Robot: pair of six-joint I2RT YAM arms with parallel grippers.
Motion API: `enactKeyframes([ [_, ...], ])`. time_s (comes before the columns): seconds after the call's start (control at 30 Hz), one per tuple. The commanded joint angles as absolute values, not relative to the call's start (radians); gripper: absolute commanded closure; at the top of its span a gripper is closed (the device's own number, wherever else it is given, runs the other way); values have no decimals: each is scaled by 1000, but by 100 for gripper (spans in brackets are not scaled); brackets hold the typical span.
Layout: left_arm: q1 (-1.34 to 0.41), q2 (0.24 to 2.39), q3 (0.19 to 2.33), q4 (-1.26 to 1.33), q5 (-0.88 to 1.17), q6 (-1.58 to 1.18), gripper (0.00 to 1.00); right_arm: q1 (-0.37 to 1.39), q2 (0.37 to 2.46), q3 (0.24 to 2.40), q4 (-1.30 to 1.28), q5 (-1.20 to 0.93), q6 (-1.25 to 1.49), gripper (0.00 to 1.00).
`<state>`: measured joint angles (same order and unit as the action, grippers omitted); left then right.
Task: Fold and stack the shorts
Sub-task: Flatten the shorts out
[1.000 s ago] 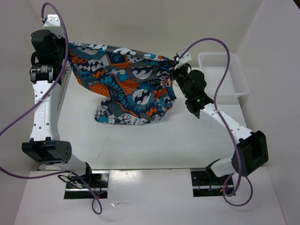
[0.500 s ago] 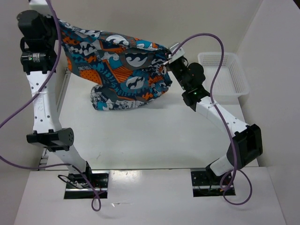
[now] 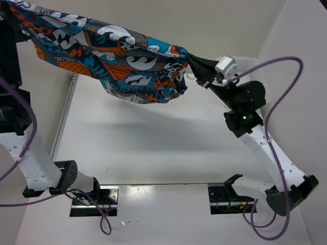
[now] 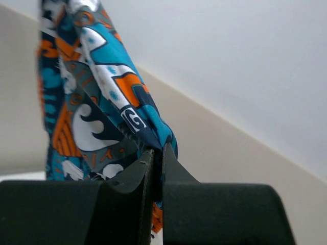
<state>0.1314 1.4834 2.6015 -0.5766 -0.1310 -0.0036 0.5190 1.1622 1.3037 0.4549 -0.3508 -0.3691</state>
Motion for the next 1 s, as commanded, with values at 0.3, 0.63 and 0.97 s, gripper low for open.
enactKeyframes([
  [0.3,137,1575,2786,-544,-158,0,100,515,1054,1240,313,-594,-29,100],
  [0.63,137,1851,2697,-584,77,0,100,515,1176,1083,284,-323,-135,100],
  [0.97,-11,2193,2724,-583,21,0,100,439,1400,1005,319,-35,-170,100],
])
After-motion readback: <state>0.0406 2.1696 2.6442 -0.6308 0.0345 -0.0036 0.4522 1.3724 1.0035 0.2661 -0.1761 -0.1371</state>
